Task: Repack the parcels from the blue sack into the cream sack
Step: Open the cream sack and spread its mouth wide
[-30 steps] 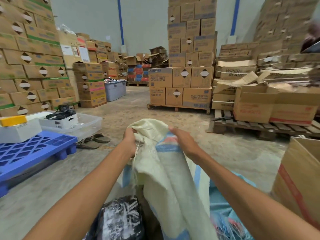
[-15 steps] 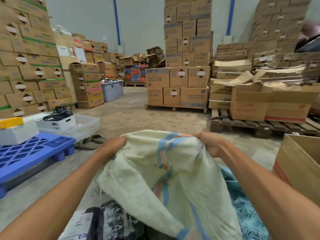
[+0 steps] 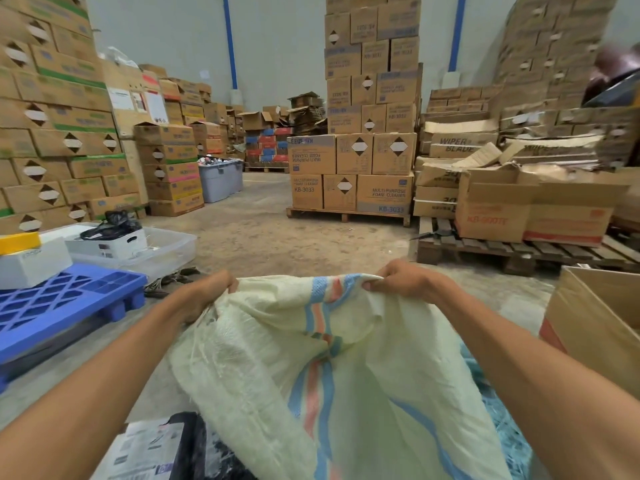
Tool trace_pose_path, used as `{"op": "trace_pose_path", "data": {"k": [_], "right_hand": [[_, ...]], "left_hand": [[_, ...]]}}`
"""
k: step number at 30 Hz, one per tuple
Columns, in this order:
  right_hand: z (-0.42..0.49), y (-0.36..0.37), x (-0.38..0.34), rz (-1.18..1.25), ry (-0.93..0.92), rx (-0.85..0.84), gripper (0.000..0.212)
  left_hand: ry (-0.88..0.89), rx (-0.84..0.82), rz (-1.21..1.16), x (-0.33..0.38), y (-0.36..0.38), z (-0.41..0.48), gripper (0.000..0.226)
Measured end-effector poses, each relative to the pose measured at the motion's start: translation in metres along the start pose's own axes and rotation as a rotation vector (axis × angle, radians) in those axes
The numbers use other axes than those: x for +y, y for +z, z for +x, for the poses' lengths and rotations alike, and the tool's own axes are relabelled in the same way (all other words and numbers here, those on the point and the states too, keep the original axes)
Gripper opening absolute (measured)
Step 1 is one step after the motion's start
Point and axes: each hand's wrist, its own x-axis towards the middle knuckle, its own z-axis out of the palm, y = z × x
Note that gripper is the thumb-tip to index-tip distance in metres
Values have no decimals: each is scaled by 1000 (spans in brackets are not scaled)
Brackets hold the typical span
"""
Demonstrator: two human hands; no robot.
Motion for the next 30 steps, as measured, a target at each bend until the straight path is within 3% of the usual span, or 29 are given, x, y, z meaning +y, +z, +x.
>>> {"op": "trace_pose_path", "data": {"k": [2, 4, 6, 7, 9, 11, 13, 16, 18, 21, 24, 27, 30], "right_hand": [[-5, -6, -2, 175, 93, -31, 30], [-7, -3, -8, 319, 124, -50, 26], [-5, 3, -15, 394, 144, -67, 20], [-2, 6, -20, 399, 159, -85, 21], [4, 11, -32, 395, 190, -161, 26], [6, 16, -46, 398, 203, -254, 29], [7, 20, -56, 395, 190, -306, 30], [8, 22, -57, 437, 137, -354, 46], [11, 26, -51, 289, 41, -294, 63], [16, 35, -41, -98, -135, -187, 84], [25, 37, -27, -686, -259, 178, 64], [35, 37, -21, -769, -358, 479, 35], [42, 41, -34, -717, -266, 626, 24]], "left_hand": [[61, 136, 136, -10, 2, 5, 6], [234, 388, 448, -21, 6, 12, 42], [615, 525, 627, -20, 20, 5, 64], [781, 473, 622, -15, 31, -4, 65], [888, 253, 551, 0, 59, -21, 66], [829, 147, 526, 6, 90, -25, 55], [747, 228, 462, 10, 112, -14, 39], [452, 280, 253, 19, 115, 11, 43], [193, 227, 24, 26, 108, 26, 38], [7, -11, -397, 36, 88, 23, 38], [-21, -123, -523, 36, 70, 21, 20], [-24, -240, -528, 38, 65, 18, 12], [-32, -273, -564, 38, 62, 31, 16]]}}
